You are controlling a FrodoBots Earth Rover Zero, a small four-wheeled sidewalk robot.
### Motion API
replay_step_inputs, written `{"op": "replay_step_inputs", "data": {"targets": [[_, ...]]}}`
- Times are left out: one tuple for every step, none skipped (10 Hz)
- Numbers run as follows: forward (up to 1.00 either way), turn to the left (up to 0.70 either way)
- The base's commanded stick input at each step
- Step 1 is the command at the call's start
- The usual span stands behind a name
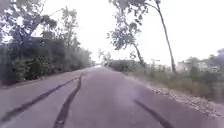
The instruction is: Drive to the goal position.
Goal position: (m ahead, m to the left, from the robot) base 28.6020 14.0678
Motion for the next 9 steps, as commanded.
{"op": "replay_step_inputs", "data": {"targets": [[1.0, 0.0], [1.0, 0.0], [1.0, 0.0], [1.0, 0.0], [1.0, 0.0], [1.0, 0.0], [1.0, 0.0], [1.0, 0.0], [1.0, 0.0]]}}
